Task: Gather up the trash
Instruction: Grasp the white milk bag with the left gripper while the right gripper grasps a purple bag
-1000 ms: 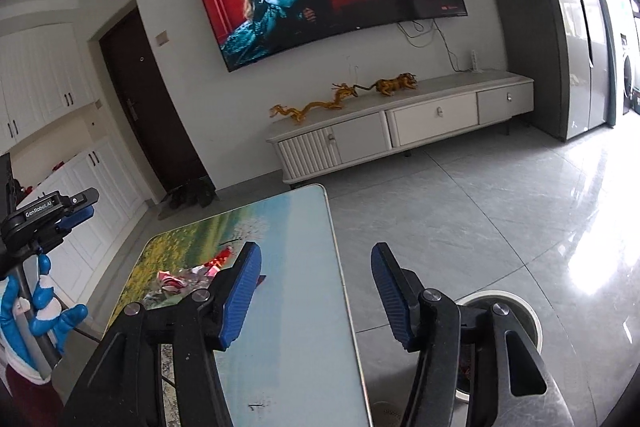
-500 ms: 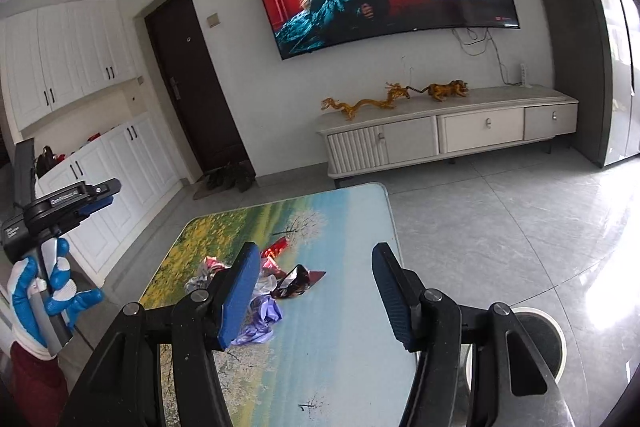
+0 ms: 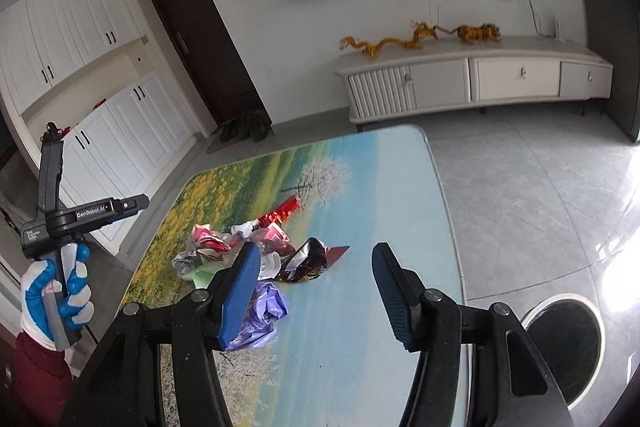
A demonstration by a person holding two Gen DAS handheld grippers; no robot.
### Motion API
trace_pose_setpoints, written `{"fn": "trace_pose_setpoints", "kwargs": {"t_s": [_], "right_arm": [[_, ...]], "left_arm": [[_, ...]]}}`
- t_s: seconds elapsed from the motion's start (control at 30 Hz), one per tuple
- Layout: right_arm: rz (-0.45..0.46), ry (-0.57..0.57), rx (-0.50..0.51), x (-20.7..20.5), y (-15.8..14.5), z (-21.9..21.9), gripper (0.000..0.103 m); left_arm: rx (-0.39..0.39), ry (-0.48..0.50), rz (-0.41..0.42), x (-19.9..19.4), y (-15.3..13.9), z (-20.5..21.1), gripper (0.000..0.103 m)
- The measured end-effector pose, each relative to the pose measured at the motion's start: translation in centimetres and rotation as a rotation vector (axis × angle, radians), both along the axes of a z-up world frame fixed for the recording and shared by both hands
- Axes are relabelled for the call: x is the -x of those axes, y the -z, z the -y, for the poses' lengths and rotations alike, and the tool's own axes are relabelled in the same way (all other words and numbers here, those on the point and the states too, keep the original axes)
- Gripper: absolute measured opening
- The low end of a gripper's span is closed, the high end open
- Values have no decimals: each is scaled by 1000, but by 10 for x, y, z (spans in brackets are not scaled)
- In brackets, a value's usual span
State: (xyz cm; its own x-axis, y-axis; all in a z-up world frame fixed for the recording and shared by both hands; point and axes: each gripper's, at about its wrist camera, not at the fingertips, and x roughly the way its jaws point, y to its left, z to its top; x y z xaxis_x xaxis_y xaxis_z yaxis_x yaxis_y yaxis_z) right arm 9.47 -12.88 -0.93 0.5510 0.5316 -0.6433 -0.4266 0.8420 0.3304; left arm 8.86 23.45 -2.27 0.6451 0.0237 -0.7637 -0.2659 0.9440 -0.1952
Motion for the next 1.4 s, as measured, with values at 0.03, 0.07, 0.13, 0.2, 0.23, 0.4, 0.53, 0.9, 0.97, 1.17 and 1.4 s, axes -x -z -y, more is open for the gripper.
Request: {"fn": "trace_pose_setpoints", "kwargs": {"t_s": [0.03, 0.07, 0.13, 0.2, 0.23, 0.4, 0.53, 0.9, 0.97, 1.17, 1.4], "right_arm": [[-16, -9, 1, -4, 7, -4, 56], [-31, -18, 2, -7, 13, -7, 56], [-65, -46, 3, -13, 26, -16, 56], [-94, -83, 11, -15, 40, -27, 56], [-111, -106, 14, -14, 46, -33, 56], [-179, -208, 26, -11, 73, -68, 56], [-219, -250, 50, -11, 88, -90, 56], [-266, -284, 55, -7, 110, -103, 39], [-263, -286, 53, -4, 110, -101, 37], [-261, -281, 42, 0, 110, -95, 35], [-248, -269, 41, 7, 105, -90, 34]], "left_arm": [[16, 2, -14, -3, 8, -2, 36], [31, 4, -27, -5, 16, -4, 36], [45, 3, -54, -7, 31, -7, 36], [48, 1, -94, -10, 48, -10, 36], [51, 2, -115, -11, 57, -11, 36], [84, 14, -181, -11, 85, -11, 37], [102, 21, -178, -9, 88, -11, 38], [104, 63, -180, 9, 94, 5, 40], [104, 69, -186, 13, 97, 8, 43], [110, 75, -188, 20, 108, 10, 46], [169, 52, -158, 21, 112, 0, 38]]}}
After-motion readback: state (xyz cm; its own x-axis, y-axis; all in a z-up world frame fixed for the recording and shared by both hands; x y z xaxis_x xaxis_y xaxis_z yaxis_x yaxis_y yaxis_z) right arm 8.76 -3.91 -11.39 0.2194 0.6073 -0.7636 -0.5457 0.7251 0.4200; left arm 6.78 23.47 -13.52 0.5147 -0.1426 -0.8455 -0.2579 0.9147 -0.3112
